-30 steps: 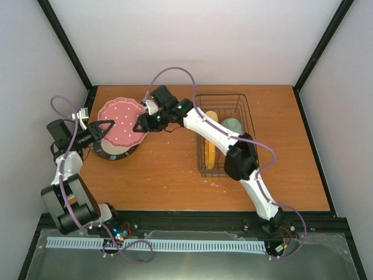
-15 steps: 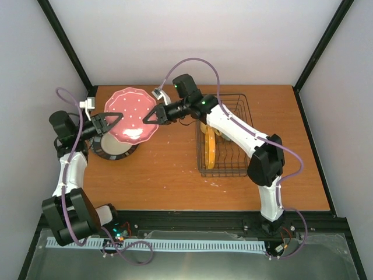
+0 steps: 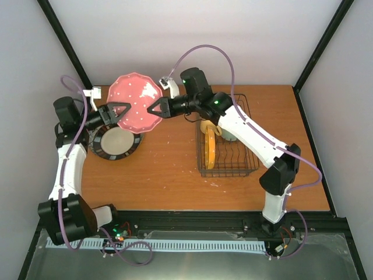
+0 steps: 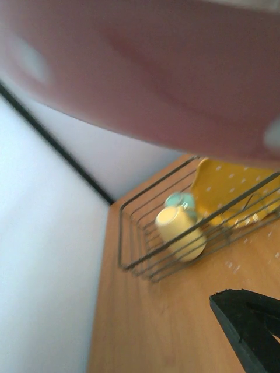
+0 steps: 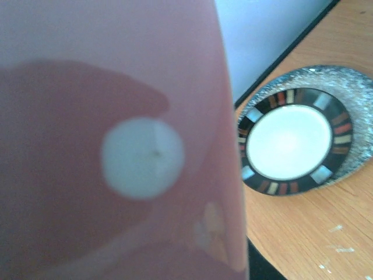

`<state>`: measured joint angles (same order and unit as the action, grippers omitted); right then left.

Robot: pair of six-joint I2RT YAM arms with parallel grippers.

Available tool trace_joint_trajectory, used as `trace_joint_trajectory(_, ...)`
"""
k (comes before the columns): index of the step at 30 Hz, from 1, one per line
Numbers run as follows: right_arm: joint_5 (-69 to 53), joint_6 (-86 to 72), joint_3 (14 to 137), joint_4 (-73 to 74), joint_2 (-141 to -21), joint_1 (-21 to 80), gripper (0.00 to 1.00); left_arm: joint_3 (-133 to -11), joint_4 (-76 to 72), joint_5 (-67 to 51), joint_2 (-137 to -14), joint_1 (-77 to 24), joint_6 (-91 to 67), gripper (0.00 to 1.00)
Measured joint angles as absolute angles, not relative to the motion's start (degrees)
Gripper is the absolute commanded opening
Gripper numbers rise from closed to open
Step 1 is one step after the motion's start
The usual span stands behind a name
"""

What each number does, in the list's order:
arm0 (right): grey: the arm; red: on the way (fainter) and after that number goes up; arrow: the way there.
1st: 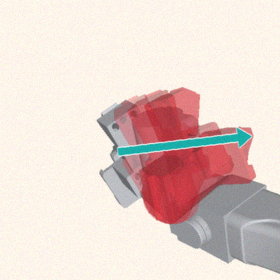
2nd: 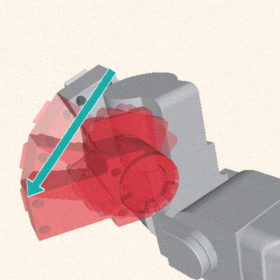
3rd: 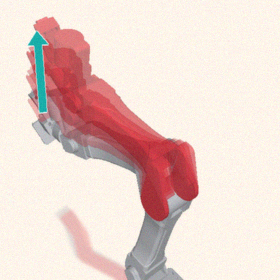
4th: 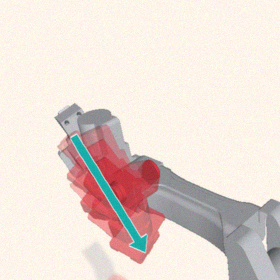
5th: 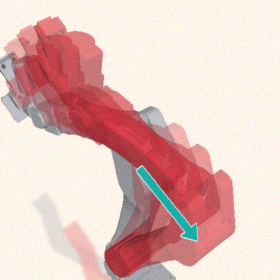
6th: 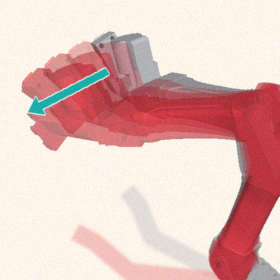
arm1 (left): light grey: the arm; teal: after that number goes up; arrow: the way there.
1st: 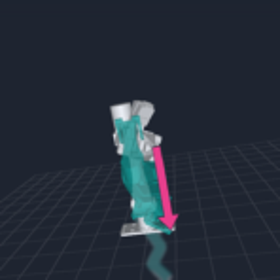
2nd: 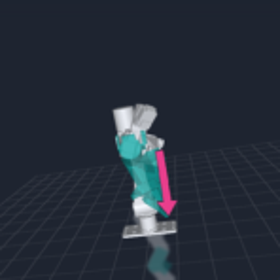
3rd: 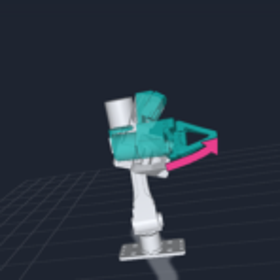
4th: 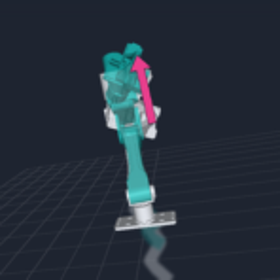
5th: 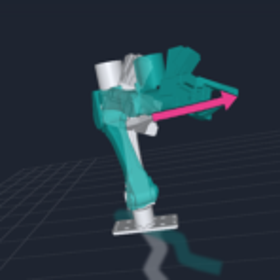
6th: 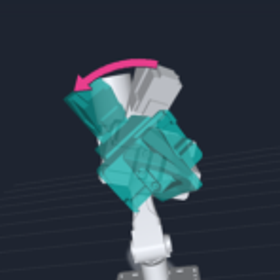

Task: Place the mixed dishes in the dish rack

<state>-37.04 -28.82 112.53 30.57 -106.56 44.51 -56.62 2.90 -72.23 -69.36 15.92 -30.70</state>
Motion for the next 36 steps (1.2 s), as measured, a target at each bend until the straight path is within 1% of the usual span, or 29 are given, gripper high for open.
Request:
trace_joint_trajectory(4, -30.6, -26.1, 111.1, 35.2, -103.6, 45.1, 0.03, -58.7, 5.2, -62.0, -65.6, 15.7, -28.9, 1.0)
trace_joint_trajectory(7, -22.9, -25.0, 108.2, 38.3, -100.1, 45.3, 0.03, -59.8, 6.1, -52.9, -60.6, 15.7, -27.8, 1.0)
trace_joint_trajectory(10, -11.0, -23.8, 104.8, 41.7, -95.3, 45.1, 0.03, -59.8, 6.9, -44.2, -54.2, 15.7, -26.0, 1.0)
trace_joint_trajectory(14, 7.3, -22.3, 104.0, 45.8, -88.6, 44.4, 0.03, -60.3, 8.1, -34.4, -46.6, 15.7, -22.9, 1.0)
trace_joint_trajectory(17, 19.6, -22.4, 101.1, 44.4, -81.2, 44.1, 0.03, -60.5, 9.0, -29.5, -43.4, 15.7, -20.7, 1.0)
trace_joint_trajectory(22, 37.4, -26.2, 86.1, 40.0, -62.9, 44.3, 0.03, -60.5, 11.0, -24.5, -42.2, 15.7, -17.3, 1.0)
trace_joint_trajectory(24, 42.1, -28.1, 83.4, 42.3, -59.7, 44.3, 0.03, -60.4, 11.9, -23.4, -42.8, 15.7, -16.4, 1.0)
trace_joint_trajectory(26, 45.2, -30.6, 83.1, 45.5, -59.8, 44.3, 0.03, -60.2, 12.6, -22.7, -43.2, 15.7, -15.7, 1.0)
trace_joint_trajectory(29, 45.8, -33.8, 82.5, 48.8, -63.4, 44.7, 0.03, -59.6, 13.5, -22.0, -43.6, 15.7, -15.1, 1.0)
trace_joint_trajectory(36, 39.8, -39.0, 72.2, 53.1, -69.5, 46.2, 0.03, -58.7, 15.1, -20.4, -43.6, 15.7, -13.6, 1.0)
